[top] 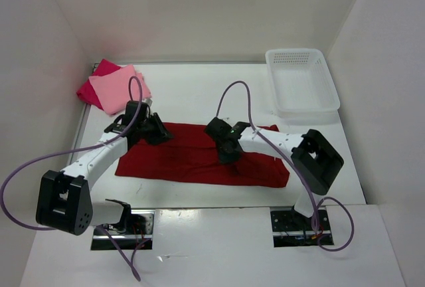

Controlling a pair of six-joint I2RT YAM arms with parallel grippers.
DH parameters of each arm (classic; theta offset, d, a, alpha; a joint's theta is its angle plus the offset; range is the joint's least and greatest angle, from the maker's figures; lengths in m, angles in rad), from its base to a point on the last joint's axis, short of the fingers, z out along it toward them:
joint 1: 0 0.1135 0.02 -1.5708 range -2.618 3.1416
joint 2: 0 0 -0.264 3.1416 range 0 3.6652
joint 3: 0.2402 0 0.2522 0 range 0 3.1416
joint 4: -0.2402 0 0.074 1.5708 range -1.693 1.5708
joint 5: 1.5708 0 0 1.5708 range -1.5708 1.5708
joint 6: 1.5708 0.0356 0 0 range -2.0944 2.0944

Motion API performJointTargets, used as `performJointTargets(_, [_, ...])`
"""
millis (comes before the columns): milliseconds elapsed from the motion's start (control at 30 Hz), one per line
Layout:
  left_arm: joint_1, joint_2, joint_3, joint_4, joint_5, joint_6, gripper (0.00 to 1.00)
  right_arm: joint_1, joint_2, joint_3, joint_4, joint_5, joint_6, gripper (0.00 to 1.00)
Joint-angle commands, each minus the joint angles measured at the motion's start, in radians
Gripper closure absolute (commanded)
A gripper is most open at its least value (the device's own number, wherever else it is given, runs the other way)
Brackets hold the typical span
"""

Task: Fold and stack the t-shirts
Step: Fold the other side of the tshirt into a rectangle

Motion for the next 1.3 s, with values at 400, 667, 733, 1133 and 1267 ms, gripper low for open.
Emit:
performJointTargets(400, [-0.016, -0.018, -0.015, 0.039, 0.008, -0.018, 0.68, -0.036, -0.008, -0.024, 0.03, 0.063, -0.003, 0.62])
performJointTargets(667, [-0.016, -0.018, -0.015, 0.039, 0.008, -0.027, 0.68, -0.036, 0.012, -0.033, 0.03, 0.081, -0.024, 0.58])
performJointTargets(733, [-0.016, -0.018, -0.015, 0.039, -0.001, -0.027, 0.68, -0.036, 0.039, -0.033, 0.021, 0.09, -0.025, 0.58])
performJointTargets(1133, [-0.016, -0.009, 0.003, 0.039, -0.011, -0.027, 0.68, -0.045, -0.016, 0.007, 0.018, 0.057, -0.035, 0.86])
performJointTargets(1267, [-0.016, -0.009, 0.022, 0.039, -0.011, -0.027, 0.68, -0.072, -0.054, 0.056, -0.04, -0.044, -0.093, 0.91])
